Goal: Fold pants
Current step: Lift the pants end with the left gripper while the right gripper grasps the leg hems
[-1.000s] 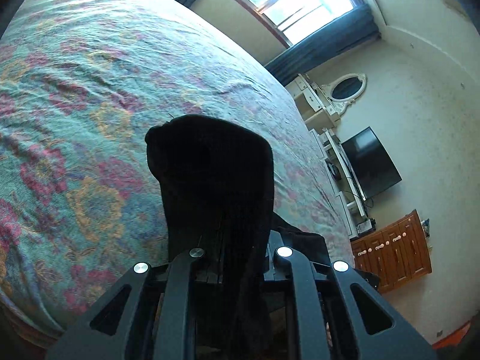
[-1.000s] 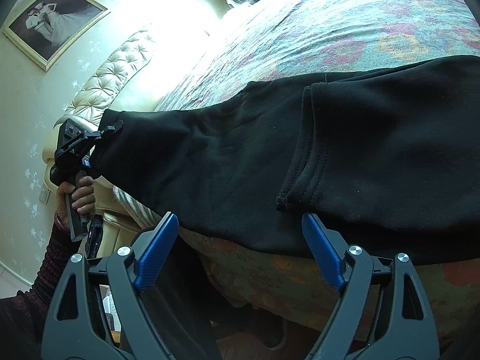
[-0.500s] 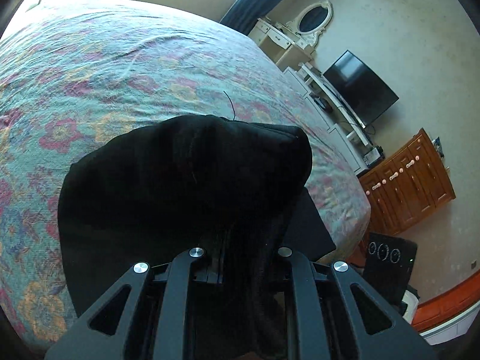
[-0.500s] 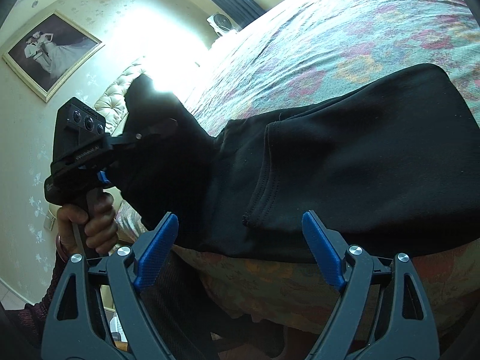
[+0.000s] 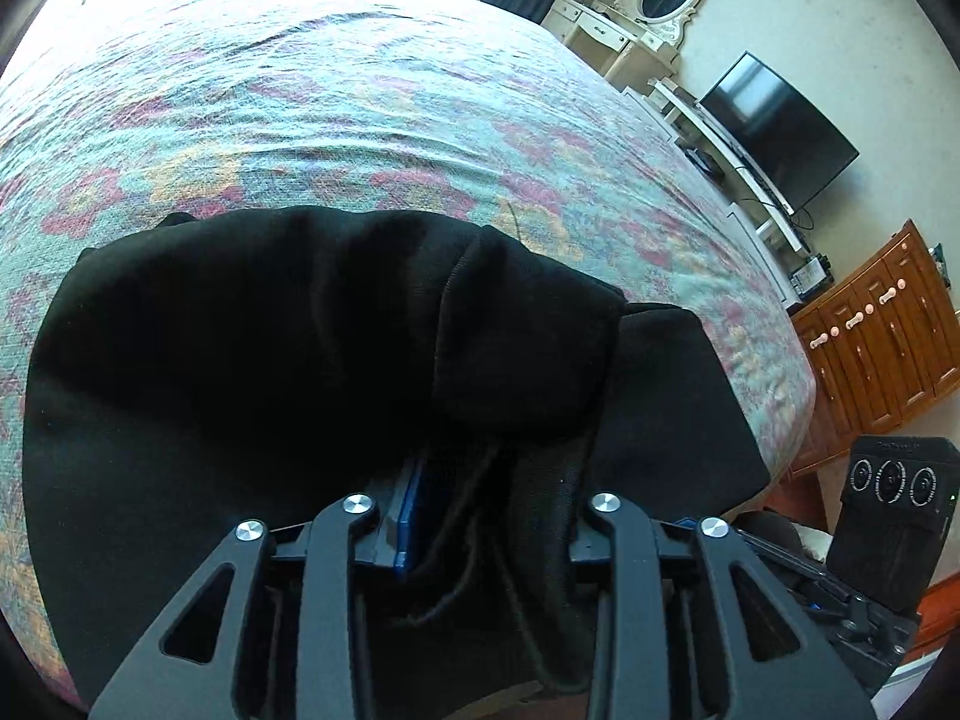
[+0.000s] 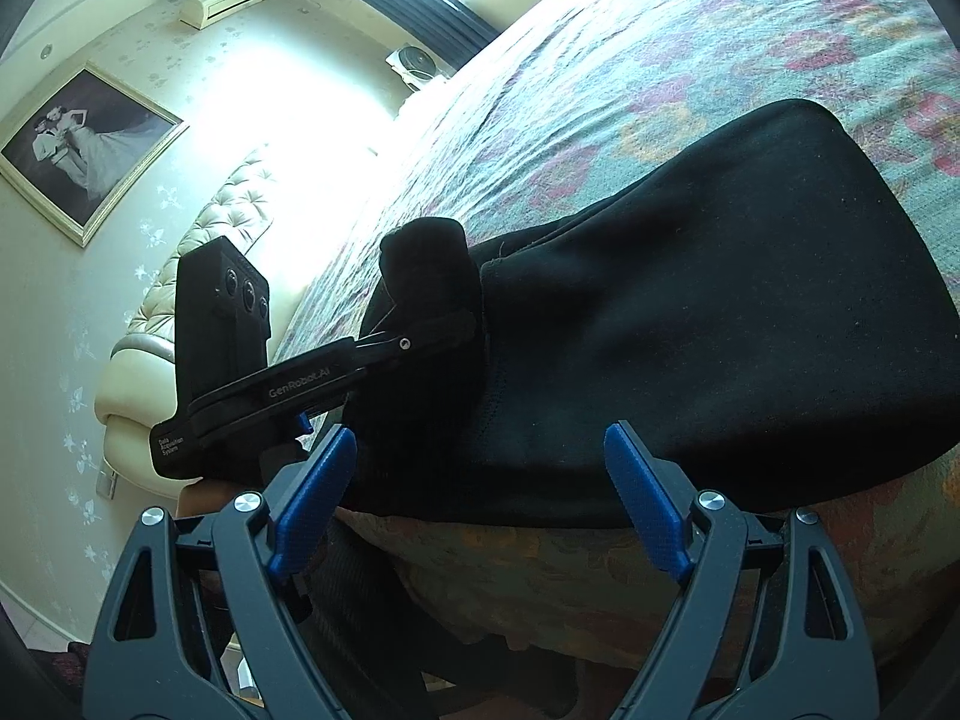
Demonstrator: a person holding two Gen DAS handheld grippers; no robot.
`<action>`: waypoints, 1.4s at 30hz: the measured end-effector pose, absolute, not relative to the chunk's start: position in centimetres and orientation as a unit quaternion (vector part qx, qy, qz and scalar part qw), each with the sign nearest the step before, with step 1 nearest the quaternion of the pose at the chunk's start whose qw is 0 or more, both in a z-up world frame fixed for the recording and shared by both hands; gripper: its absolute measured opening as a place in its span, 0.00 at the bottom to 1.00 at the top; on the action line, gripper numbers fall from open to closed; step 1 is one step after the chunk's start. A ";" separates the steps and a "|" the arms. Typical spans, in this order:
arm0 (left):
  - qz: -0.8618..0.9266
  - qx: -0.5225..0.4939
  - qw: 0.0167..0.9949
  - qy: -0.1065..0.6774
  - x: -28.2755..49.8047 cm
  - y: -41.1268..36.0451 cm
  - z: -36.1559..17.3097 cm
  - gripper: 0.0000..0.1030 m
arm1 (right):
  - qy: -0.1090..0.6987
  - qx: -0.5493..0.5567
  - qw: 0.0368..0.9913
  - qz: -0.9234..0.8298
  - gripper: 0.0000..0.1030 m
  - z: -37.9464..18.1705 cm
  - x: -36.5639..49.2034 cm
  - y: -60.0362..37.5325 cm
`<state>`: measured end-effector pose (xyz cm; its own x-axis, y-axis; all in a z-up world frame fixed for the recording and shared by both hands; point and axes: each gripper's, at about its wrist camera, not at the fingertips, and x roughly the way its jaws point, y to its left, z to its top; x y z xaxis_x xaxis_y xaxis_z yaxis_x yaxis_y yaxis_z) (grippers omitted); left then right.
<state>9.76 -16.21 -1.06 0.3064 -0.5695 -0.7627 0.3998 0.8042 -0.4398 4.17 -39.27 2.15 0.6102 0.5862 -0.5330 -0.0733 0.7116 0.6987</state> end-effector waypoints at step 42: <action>-0.079 -0.250 0.855 0.448 7.2 2.7 -3.3 0.74 | 0.463 0.390 0.741 0.292 0.11 3.9 13.3 -38.0</action>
